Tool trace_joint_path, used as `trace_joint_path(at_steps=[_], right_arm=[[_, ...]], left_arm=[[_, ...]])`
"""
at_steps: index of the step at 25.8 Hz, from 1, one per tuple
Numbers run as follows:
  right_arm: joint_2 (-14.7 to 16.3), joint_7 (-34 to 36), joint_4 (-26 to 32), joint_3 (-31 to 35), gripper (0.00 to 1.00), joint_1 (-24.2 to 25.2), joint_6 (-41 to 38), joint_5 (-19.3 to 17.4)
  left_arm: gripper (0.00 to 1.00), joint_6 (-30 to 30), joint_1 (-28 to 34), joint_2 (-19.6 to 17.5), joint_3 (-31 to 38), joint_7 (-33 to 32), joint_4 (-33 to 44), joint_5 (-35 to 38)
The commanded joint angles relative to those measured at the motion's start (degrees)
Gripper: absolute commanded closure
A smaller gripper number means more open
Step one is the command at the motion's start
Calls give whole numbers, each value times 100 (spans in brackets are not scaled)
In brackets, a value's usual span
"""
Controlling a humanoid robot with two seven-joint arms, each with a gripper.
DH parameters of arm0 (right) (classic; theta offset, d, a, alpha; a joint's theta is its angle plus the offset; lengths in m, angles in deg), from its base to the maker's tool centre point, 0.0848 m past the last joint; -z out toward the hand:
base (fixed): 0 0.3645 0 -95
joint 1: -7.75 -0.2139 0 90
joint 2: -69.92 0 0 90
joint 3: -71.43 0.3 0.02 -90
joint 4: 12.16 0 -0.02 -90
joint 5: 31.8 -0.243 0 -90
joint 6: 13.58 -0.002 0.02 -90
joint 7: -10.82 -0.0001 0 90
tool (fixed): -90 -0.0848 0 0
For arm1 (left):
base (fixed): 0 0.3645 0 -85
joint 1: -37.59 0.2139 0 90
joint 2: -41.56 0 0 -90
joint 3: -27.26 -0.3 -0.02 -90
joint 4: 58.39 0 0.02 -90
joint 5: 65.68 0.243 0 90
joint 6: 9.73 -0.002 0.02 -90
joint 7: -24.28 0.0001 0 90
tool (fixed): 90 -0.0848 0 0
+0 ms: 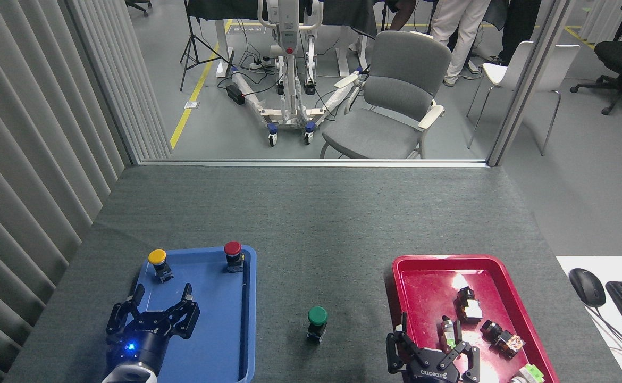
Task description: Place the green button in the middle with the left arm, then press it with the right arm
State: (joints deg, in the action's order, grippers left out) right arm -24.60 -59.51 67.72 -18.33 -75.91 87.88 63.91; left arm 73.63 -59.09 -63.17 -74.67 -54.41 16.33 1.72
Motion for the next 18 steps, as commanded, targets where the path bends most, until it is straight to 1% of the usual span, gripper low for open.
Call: trace_joint_path(at_steps=[1,6,9,12,15,18], right_arm=[[-23,-33,-59,72,1,-54,-3,27],[-32,-253,-7,55,1,-142,-3,-17],[12,-262,-7,28,1,-142,-3,-35],[21,-262,-7,20,1,-177,-3,-246],[21,-376,-7,11,1,-318,-11,-272],[30,-561,-7,11,1,-353,-29,-281]], left_arm=[[0,-56,-79,-12,-46,-6,-63,1],[0,-56,-88,49,-55,3,-37,-8],[0,-56,-79,-4,-63,12,25,-34],[0,-56,-79,5,-63,12,42,-34],[0,-56,-88,23,-55,20,-2,-34],[0,-39,-97,40,-63,20,-19,-34]])
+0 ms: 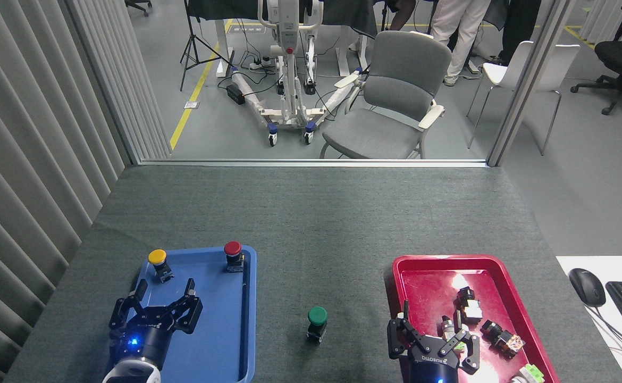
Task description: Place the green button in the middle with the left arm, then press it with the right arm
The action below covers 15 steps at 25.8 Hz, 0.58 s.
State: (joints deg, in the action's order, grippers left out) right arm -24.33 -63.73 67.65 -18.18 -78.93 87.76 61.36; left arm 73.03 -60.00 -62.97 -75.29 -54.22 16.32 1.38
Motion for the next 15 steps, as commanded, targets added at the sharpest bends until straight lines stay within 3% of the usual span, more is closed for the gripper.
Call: trace_joint_path(at_steps=[1,5,13,15], right_arm=[[3,-147,0,-4,0,-51,-53,-27],[12,-217,0,5,0,-68,-501,-27],[118,-226,0,48,0,-104,-650,-53],[170,-244,9,66,0,-104,-756,-299]], left_arm=[[0,39,-5,29,-2,1,-19,8],[0,65,-23,134,-108,28,-27,8],[0,39,-31,363,-134,28,-45,43],[0,12,-40,372,-134,28,-71,78]])
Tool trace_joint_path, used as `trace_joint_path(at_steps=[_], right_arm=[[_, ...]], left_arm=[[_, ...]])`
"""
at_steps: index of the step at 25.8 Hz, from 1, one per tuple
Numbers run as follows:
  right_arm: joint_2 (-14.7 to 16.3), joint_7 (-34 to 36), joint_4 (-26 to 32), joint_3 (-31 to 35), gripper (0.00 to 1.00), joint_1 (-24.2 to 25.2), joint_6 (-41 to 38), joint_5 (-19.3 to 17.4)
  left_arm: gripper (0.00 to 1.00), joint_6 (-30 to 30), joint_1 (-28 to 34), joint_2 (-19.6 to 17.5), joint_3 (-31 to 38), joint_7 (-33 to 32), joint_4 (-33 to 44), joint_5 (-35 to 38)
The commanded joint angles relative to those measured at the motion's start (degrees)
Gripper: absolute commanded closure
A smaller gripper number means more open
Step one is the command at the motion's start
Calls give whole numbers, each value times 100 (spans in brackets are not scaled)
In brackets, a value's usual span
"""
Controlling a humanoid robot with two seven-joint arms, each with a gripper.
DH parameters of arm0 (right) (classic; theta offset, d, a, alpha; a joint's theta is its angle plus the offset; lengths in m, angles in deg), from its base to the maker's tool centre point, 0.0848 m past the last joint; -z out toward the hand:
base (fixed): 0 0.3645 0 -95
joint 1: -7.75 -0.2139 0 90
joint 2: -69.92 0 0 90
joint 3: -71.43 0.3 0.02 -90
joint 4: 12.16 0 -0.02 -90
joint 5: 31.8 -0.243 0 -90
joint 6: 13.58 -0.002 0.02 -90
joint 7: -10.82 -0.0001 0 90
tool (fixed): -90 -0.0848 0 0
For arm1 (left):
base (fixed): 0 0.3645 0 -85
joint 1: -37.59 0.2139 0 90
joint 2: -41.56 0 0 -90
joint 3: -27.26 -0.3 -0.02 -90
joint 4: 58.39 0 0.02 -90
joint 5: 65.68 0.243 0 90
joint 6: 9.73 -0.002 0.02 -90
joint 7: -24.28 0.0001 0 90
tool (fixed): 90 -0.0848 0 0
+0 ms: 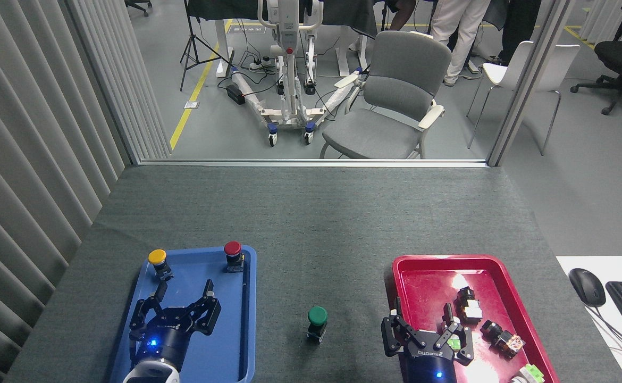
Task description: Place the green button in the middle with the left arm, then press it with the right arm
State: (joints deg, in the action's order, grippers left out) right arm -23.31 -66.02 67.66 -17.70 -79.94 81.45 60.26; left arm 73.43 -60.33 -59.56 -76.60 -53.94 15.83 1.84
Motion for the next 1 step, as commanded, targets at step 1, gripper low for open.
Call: trace_joint_path(at_steps=[1], right_arm=[[103,-15,8,19,0,-12,-125,-312]], left_arm=[[0,-36,-7,31,-2,-1,-31,41]])
